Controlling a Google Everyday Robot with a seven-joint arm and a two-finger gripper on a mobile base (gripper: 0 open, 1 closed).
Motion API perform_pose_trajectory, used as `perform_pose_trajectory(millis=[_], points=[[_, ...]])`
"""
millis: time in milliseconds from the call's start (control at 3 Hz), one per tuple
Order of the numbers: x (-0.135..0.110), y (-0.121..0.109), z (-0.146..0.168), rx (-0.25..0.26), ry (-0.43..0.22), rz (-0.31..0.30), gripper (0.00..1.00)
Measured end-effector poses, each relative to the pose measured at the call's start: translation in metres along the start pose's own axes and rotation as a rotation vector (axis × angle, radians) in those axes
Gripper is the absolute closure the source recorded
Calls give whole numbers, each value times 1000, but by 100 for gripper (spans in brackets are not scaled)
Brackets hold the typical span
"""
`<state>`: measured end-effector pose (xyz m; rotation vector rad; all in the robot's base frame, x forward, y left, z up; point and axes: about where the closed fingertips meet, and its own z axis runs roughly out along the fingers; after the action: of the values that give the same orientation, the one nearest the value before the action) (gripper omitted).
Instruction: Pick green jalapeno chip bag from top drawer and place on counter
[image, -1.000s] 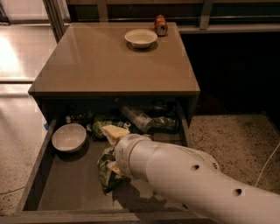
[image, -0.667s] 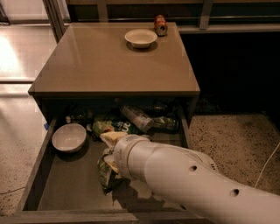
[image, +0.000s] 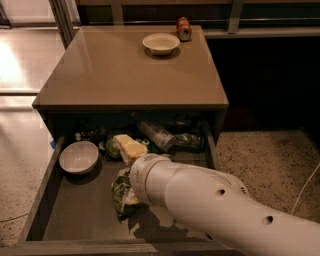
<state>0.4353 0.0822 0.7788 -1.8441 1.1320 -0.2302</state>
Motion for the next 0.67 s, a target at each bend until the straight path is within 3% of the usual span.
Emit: perform_pose_trajectory(millis=[333,667], points=[[-6,5,4,3,-3,-9,0],[-6,5,4,3,-3,-9,1]])
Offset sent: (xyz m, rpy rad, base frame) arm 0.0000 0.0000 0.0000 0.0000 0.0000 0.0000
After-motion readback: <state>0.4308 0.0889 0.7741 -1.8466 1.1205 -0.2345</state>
